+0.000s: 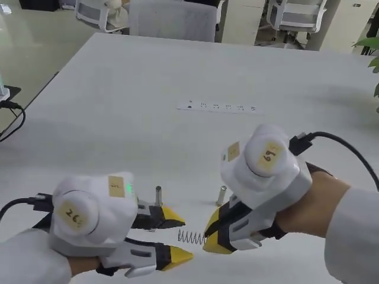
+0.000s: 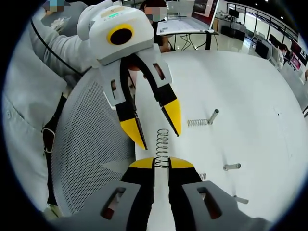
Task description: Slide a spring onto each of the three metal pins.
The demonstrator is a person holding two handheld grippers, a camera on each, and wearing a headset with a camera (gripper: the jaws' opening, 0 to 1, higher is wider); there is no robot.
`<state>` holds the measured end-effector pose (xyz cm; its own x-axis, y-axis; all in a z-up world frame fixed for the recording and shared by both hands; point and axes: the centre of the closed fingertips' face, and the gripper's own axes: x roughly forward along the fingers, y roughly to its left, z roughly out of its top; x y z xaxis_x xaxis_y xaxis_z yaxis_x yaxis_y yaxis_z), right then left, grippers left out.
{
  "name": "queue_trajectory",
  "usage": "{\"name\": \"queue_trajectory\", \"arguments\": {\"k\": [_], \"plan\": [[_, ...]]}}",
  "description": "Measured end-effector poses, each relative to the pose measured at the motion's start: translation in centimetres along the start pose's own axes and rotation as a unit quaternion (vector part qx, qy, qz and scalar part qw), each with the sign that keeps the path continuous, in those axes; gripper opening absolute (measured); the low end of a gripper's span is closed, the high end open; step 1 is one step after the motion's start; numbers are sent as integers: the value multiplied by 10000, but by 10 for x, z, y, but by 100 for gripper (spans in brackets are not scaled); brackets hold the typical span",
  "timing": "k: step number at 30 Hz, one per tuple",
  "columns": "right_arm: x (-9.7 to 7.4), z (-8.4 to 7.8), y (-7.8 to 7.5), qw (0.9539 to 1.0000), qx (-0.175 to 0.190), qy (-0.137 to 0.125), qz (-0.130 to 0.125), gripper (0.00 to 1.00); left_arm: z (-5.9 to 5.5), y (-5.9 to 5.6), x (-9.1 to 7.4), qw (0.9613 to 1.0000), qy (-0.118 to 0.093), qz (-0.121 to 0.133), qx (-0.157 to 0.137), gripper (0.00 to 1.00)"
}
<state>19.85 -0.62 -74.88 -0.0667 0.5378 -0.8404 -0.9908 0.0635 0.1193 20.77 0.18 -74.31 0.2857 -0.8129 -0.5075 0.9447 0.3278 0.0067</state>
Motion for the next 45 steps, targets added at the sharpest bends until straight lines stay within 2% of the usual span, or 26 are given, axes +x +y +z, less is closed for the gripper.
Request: {"name": "queue_trajectory", "arguments": {"k": [4, 12, 20, 24, 25, 28, 30, 33, 37, 41, 45], "plan": [[0, 1, 2, 10000, -6, 58, 75, 7, -2, -1, 1, 9998, 90, -23, 156, 14], [2, 3, 4, 9996, -104, 174, 187, 7, -3, 1, 2, 9998, 144, 7, 154, 6], [0, 3, 3, 9996, -105, 134, 238, 8, -2, -1, 1, 9998, 30, -67, 167, 4], [-2, 3, 3, 9996, -137, 3, 252, 8, -1, -3, 1, 9998, -76, -172, 104, 3], [-3, 5, 2, 9996, -109, -100, 222, 10, -1, -2, 1, 9998, -93, -166, 114, 3], [-6, 7, 0, 9993, 93, -312, 204, 20, -2, 0, 0, 9998, -94, -143, 115, 3], [-9, 8, -1, 9986, 168, -469, 188, 22, -2, 0, -1, 9997, -142, -142, 113, 3], [-11, 6, -4, 9970, 350, -684, 117, 22, 1, 2, -4, 9996, -249, -129, 35, 3], [-13, 6, 0, 9913, 717, -1074, 240, 20, 4, 4, -6, 9992, -381, -103, -93, 3], [-14, 8, 1, 9895, 738, -1233, 184, 18, 8, 3, -8, 9983, -533, -121, -206, 3], [-16, 10, -1, 9901, 650, -1239, 82, 9, 9, 1, -7, 9979, -575, -152, -244, 3]]}}
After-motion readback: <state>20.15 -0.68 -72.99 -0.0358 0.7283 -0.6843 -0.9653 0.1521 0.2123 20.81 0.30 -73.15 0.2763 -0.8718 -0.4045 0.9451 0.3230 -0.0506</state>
